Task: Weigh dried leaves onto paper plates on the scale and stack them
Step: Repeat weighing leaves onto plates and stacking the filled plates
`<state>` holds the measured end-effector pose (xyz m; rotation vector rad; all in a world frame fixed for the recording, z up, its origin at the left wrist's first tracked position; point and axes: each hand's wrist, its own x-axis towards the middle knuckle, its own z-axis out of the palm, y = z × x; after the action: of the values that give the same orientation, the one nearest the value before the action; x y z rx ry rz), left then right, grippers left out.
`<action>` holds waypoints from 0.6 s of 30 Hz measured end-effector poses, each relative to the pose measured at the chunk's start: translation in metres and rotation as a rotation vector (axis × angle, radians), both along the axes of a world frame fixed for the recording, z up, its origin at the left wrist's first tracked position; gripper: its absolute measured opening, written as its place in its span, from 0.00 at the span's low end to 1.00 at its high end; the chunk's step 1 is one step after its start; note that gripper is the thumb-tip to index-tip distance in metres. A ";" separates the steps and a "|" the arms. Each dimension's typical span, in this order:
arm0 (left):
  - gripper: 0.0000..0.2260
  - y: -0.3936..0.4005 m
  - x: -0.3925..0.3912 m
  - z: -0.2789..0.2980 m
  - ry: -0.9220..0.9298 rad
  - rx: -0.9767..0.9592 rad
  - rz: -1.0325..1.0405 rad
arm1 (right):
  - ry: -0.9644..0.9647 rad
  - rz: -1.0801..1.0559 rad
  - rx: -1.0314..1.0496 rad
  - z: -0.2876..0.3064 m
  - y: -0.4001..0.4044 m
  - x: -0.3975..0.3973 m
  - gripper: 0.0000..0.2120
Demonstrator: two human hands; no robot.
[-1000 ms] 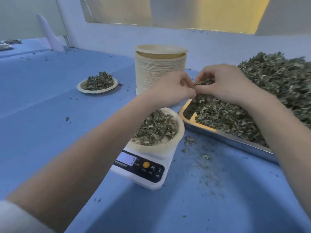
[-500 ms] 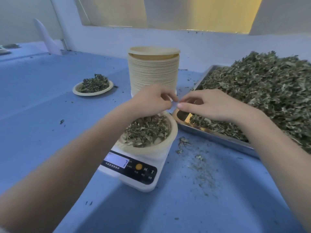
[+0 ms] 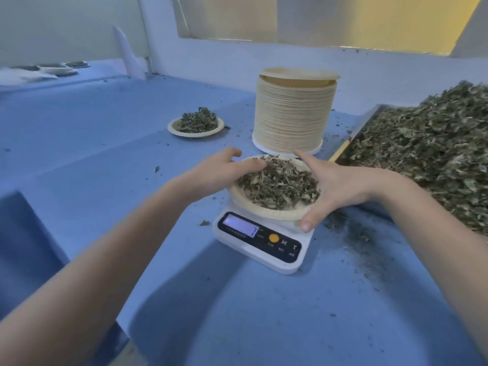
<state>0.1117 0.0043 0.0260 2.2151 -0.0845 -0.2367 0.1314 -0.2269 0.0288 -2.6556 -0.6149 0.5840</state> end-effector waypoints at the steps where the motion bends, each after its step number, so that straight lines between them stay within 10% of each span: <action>1: 0.35 0.000 -0.001 -0.004 -0.002 -0.043 0.015 | 0.010 -0.006 0.023 0.000 0.002 0.001 0.74; 18: 0.30 0.106 0.101 0.033 -0.259 -0.117 0.333 | -0.133 0.002 0.237 0.042 0.141 0.117 0.65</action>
<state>0.2124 0.1106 0.0586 2.0940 0.1259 0.2330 0.2486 -0.0861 0.0705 -2.4834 -0.6794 0.3139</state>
